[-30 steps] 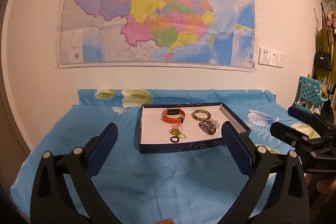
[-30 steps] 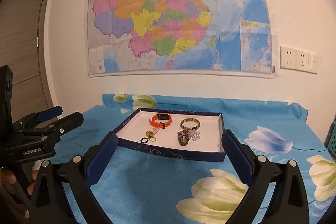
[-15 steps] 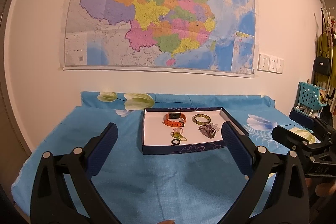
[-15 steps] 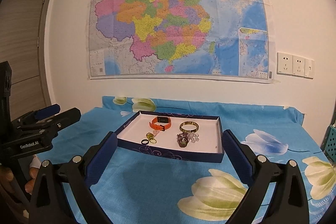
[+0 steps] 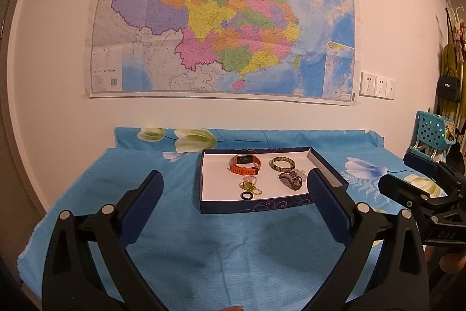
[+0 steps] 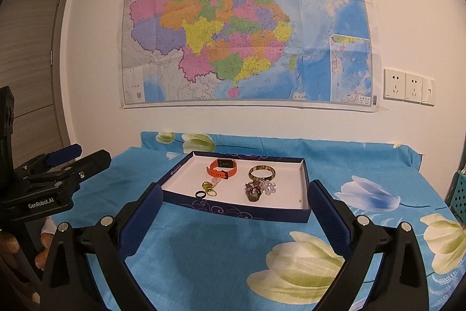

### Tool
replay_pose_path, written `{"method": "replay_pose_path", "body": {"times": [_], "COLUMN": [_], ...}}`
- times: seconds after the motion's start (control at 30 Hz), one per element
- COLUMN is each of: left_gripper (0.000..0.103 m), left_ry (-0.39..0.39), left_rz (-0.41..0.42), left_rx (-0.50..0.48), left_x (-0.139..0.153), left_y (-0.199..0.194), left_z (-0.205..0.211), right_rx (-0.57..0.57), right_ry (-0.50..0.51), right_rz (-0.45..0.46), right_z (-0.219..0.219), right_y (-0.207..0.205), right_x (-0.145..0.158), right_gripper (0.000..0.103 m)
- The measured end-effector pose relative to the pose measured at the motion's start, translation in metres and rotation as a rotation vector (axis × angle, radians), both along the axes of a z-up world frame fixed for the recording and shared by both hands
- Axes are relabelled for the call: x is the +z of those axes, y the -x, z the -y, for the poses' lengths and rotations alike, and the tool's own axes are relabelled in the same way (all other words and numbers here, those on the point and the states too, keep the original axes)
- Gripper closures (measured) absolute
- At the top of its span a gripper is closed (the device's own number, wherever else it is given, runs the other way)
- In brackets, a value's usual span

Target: Organize jewelry

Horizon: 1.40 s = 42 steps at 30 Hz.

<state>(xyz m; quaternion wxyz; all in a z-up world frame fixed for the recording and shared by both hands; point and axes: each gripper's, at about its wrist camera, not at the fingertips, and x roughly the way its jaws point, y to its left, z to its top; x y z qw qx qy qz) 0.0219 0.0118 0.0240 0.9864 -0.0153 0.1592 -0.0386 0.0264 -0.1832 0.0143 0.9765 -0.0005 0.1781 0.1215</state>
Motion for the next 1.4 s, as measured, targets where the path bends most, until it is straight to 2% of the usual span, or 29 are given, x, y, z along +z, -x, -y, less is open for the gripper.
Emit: {"method": "replay_pose_path", "body": {"times": [1.4], "left_gripper": [0.006], "left_ry": [-0.001], "left_rz": [0.006], "left_rx": [0.007], "left_x": [0.0011], "left_y": [-0.0015], "left_z": [-0.0018], "right_rx": [-0.018], "right_ry": [-0.001], "right_rz": [-0.002], "right_z": [0.004], "right_y": [0.0005], "right_x": [0.0003], "right_gripper": [0.007]}}
